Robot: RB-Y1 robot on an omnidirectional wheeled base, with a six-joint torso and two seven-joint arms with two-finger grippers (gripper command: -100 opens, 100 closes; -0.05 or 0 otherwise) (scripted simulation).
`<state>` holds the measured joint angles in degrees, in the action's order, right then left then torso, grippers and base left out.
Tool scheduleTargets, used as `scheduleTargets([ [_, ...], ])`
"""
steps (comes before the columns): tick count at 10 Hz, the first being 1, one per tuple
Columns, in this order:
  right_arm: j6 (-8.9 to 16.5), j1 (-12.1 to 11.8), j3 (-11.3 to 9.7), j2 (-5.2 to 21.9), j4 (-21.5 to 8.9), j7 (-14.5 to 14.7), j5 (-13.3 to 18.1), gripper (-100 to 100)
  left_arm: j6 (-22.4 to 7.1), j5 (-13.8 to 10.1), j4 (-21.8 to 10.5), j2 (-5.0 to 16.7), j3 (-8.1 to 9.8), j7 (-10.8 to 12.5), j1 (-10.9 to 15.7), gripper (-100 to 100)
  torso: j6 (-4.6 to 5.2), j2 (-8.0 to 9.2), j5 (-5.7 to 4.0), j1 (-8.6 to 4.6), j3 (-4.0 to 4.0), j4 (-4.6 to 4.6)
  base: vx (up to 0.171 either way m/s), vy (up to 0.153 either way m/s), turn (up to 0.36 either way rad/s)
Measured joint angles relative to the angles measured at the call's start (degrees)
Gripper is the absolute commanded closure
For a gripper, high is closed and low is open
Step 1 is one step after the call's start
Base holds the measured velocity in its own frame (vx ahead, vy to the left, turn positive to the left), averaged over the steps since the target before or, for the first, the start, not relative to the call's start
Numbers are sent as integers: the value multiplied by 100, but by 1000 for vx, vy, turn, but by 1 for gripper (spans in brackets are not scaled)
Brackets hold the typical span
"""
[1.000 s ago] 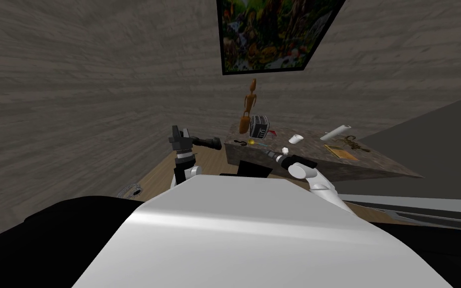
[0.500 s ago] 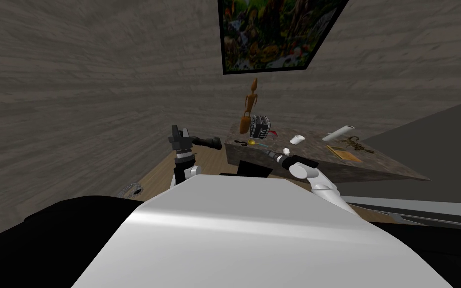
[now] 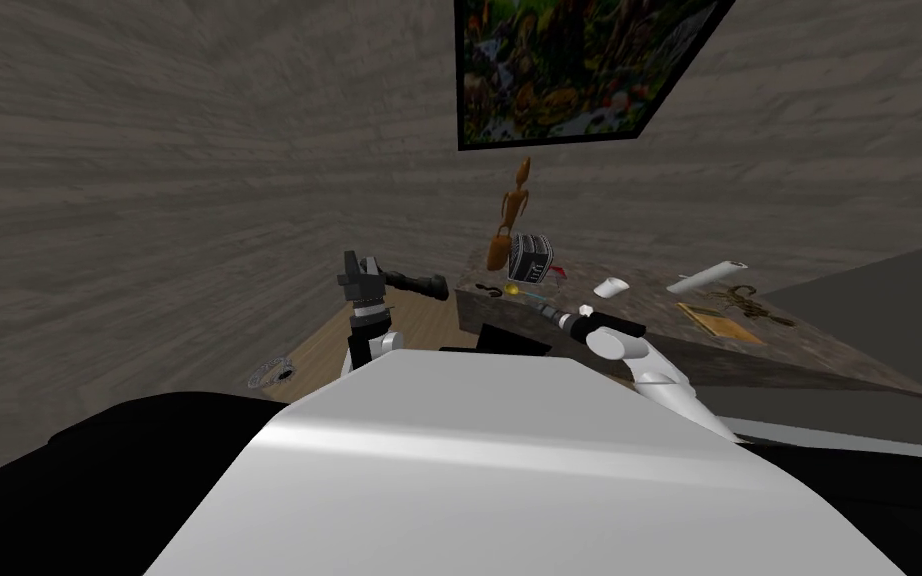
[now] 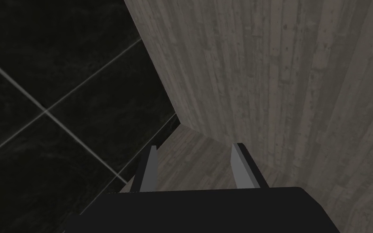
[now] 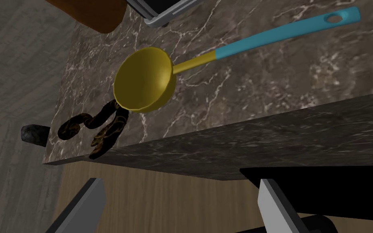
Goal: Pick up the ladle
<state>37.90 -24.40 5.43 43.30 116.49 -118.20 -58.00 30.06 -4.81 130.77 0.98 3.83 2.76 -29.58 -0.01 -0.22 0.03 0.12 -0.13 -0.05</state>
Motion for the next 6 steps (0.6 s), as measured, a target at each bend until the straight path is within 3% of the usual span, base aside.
scheduleTargets([
  [6, 441, -217, 292, 335, -147, -831, -445, -100, 0, 0, 0, 0, 0, 0, 0, 0, 1, 9, -2, -9, 5, 2, 44, 12, 94],
])
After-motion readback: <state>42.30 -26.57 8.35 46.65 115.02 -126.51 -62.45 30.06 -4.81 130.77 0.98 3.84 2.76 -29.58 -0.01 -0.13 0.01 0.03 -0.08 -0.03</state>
